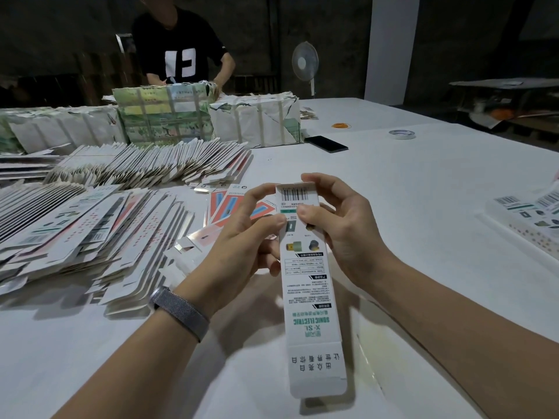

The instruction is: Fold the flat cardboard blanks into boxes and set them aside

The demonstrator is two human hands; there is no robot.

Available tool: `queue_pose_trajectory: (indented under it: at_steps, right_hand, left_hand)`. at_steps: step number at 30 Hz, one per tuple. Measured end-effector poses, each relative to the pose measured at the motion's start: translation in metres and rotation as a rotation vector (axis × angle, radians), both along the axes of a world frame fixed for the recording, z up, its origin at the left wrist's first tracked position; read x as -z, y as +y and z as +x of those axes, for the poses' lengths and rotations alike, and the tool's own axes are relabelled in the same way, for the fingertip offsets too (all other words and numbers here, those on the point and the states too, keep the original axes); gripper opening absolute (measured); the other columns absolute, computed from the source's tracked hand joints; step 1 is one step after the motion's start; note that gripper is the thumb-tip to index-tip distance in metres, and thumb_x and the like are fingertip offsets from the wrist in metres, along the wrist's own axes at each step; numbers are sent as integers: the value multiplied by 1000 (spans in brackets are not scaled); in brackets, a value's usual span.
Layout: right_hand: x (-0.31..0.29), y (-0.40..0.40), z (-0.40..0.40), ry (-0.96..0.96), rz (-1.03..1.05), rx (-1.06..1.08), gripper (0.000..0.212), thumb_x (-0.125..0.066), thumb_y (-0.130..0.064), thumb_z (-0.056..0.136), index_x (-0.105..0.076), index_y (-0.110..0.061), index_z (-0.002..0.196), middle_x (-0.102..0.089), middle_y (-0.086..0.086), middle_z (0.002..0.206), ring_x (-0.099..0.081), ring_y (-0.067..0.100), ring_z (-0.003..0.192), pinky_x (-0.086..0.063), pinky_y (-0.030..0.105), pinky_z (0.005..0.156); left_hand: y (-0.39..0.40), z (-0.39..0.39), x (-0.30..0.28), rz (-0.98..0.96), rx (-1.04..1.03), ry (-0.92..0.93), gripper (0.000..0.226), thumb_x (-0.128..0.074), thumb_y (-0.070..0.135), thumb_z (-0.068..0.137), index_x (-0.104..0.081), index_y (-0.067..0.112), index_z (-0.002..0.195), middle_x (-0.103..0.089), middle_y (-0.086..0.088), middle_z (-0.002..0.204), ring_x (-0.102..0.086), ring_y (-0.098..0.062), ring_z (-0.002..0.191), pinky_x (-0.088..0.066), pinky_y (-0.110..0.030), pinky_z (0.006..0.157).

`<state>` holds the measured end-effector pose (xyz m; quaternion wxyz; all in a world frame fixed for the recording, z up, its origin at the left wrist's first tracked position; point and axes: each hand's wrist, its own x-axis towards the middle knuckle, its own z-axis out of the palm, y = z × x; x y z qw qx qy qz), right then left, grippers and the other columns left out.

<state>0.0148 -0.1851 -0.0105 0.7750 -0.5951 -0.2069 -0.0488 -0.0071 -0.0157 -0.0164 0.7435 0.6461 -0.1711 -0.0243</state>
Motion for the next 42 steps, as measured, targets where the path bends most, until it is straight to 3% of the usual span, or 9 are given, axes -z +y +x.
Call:
queue_pose_trajectory:
  at_steps: [3,9,12,18,23,29,33,37,42]
  right_hand:
    - [1,-1,1,12,-11,-20,34,-68,-9,77,-67,-22,108,-73,2,105,-68,33,92,-61,49,82]
    - [1,1,-2,-2,-14,-61,35,-63,-10,80,-65,-29,110,-66,8,108,-71,31,83,-61,43,71]
    - [1,1,-2,5,-28,-46,26,-63,-11,79,-67,-28,99,-64,13,109,-71,32,81,-61,41,69]
    - [-4,-1,-1,69,-7,-14,8,-61,-21,85,-59,-15,89,-64,18,91,-66,33,76,-55,42,68]
    - [-6,0,1,115,3,40,20,-58,-14,99,-56,-13,79,-65,12,80,-66,30,70,-57,36,61]
    - [-4,-1,2,190,9,-41,6,-56,-13,98,-57,-14,92,-68,6,78,-68,24,65,-56,31,58]
    - [-2,1,2,187,-41,-37,11,-58,-16,99,-64,-14,89,-70,5,76,-69,22,62,-56,33,61]
    - [-4,-3,4,130,-36,-9,13,-63,-14,96,-73,-15,87,-74,9,82,-71,26,67,-58,39,68]
    - [-4,0,2,160,-31,-16,20,-61,-14,96,-72,-17,80,-71,7,78,-69,26,66,-55,41,69]
  left_hand:
    - [1,0,0,3,-3,-11,45,-58,24,89,-49,32,132,-67,-6,74,-53,-15,50,-47,-24,46]
    - [1,1,0,10,-8,-17,43,-57,22,89,-51,34,130,-63,-2,68,-51,-14,48,-46,-24,44]
    - [0,-1,0,17,-9,-20,41,-57,23,89,-51,34,128,-64,-4,69,-52,-14,47,-46,-24,44]
    - [-3,-3,-1,39,26,-8,38,-57,22,90,-52,34,126,-70,-15,83,-54,-15,48,-46,-22,45]
    - [-4,-5,-2,80,58,-12,37,-57,24,91,-50,34,126,-73,-10,83,-58,-17,52,-48,-24,46]
    - [-4,-5,-3,84,74,-15,34,-59,24,90,-55,40,119,-72,-11,82,-57,-19,53,-49,-25,47]
    - [-2,-4,-3,90,51,-19,35,-57,22,90,-52,34,122,-71,-10,79,-56,-17,52,-47,-23,46]
    - [-2,-4,-3,91,58,-27,32,-57,22,90,-55,38,118,-71,-17,88,-57,-21,57,-47,-24,47]
    - [-1,-3,-2,111,65,-28,34,-57,24,92,-50,34,124,-74,-14,90,-59,-20,58,-47,-23,47]
